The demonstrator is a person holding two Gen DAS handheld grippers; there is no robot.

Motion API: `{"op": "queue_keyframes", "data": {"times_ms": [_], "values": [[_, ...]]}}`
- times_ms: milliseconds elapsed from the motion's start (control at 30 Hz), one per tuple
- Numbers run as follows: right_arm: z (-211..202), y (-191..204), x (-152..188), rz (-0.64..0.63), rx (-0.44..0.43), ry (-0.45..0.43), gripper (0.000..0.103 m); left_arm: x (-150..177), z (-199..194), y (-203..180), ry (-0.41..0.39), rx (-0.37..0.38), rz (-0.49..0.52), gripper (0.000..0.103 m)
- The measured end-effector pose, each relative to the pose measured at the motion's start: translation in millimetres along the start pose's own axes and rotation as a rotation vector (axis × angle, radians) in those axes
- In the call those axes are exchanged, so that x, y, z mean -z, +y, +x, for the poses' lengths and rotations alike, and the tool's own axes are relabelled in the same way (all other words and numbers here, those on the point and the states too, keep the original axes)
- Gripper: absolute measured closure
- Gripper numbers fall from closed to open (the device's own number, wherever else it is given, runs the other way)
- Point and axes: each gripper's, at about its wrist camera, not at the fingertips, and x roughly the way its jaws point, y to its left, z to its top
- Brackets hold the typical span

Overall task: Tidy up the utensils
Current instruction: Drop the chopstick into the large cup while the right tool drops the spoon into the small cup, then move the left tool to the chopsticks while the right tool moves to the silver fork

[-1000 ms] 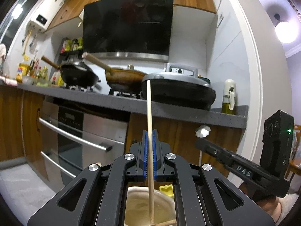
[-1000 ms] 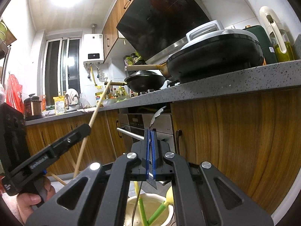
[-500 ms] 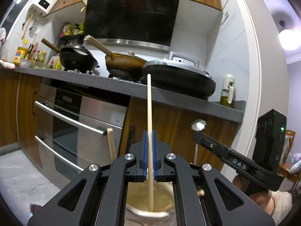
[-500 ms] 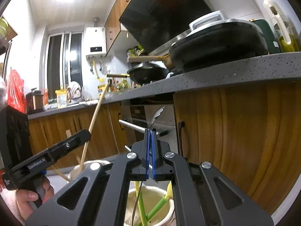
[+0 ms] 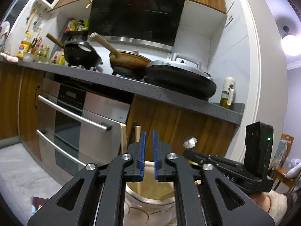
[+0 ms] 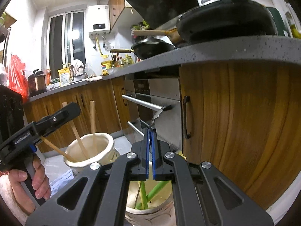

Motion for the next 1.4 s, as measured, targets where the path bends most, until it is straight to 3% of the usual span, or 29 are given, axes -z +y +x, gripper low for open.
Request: {"op": "queue_keyframes", "data": {"times_ms": [167,367,400,733,767,833,900,1067,1300,1333,1400], "values": [[1.8,-5.3,2.7,0.022,0.000,0.025,0.101,-2.0,-4.0,-3.6,-0.024,0.000,0.015,0.088],[-1.2,-6.7,3.5,0.034,-0.001,0.032,0.099,-11.2,-13.0,-4.5,-0.062,-0.008,0.006,0.073],[-2.6,-7.3,3.6,0.039,0.000,0.031,0.096,-13.0,-14.2,-5.1,-0.068,-0.011,0.005,0.067],[-32.6,-17.7,2.4,0.108,0.031,-0.001,0.077,-18.9,-43.7,-20.4,-0.049,-0.125,0.045,0.066],[-37.2,-17.9,3.8,0.114,0.031,-0.002,0.072,-18.1,-47.6,-22.5,-0.042,-0.141,0.050,0.064],[-45.8,-16.0,7.1,0.121,0.031,-0.001,0.064,-14.4,-58.2,-28.0,-0.029,-0.179,0.065,0.049],[-54.2,-11.5,9.4,0.115,0.025,-0.002,0.057,-9.0,-68.5,-33.6,-0.017,-0.204,0.079,0.049],[-51.5,3.7,11.2,0.066,0.059,0.000,0.057,6.1,-88.3,-36.4,0.007,-0.206,0.024,0.049],[-62.5,2.2,23.4,0.101,0.077,0.024,0.055,26.4,-112.0,-32.4,0.060,-0.234,-0.028,0.049],[-65.4,1.3,25.0,0.109,0.075,0.026,0.054,28.6,-113.1,-32.2,0.068,-0.244,-0.028,0.043],[-72.6,2.1,29.1,0.118,0.070,0.025,0.038,35.3,-116.9,-31.8,0.081,-0.268,-0.032,0.031]]}}
